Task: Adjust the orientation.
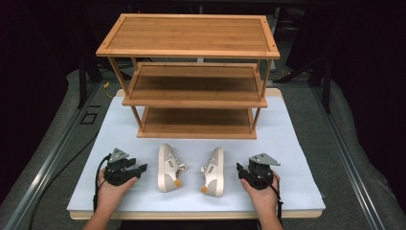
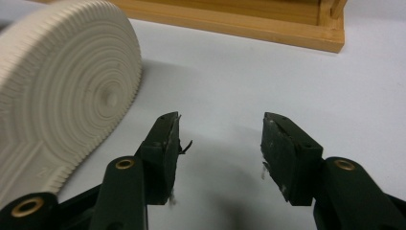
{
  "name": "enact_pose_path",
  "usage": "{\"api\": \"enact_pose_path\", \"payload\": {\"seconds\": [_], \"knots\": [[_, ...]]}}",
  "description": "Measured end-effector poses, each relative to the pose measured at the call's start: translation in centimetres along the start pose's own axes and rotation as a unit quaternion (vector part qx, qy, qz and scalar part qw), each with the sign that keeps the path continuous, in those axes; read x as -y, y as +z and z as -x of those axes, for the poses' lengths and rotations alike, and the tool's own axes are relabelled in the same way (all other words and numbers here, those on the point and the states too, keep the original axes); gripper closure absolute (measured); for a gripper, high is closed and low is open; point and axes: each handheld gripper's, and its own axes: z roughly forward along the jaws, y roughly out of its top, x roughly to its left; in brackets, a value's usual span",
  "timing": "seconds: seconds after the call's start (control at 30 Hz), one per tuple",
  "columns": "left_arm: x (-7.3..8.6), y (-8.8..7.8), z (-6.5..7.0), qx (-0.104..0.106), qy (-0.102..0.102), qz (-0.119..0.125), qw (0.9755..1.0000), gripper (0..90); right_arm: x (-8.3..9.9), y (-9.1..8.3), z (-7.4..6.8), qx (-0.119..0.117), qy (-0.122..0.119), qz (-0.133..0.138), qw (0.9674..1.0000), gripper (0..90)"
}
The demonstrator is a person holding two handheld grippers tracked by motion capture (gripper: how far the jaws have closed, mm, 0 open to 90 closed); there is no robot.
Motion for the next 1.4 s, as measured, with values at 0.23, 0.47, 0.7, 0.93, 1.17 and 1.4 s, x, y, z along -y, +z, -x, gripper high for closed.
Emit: {"api": "enact_pose_path", "payload": {"seconds": [0.23, 0.47, 0.7, 0.93, 1.17, 1.4], "knots": [[-0.3, -1.1, 0.8, 0.000, 0.000, 0.015, 0.9999, 44.2, 0.0, -0.7, -0.2, -0.012, 0.000, 0.003, 0.9999, 50.2], [-0.5, -1.9, 1.8, 0.017, 0.026, 0.018, 0.9994, 52.2, -0.6, -1.9, -0.9, -0.019, -0.007, 0.017, 0.9996, 51.4], [-1.0, -2.7, 3.1, 0.035, 0.031, 0.030, 0.9985, 52.5, -0.7, -2.6, -1.6, -0.027, -0.010, 0.022, 0.9993, 51.0], [-1.2, -3.0, 3.7, 0.052, 0.026, 0.031, 0.9978, 53.2, -0.7, -3.0, -2.0, -0.037, -0.012, 0.023, 0.9990, 51.3], [-1.5, -3.4, 4.8, 0.064, 0.031, 0.045, 0.9965, 50.9, -0.7, -3.4, -2.7, -0.044, -0.020, 0.030, 0.9984, 51.2], [-1.9, -3.7, 5.8, 0.080, 0.027, 0.048, 0.9953, 51.2, -0.7, -3.8, -2.9, -0.052, -0.022, 0.039, 0.9977, 50.1]]}}
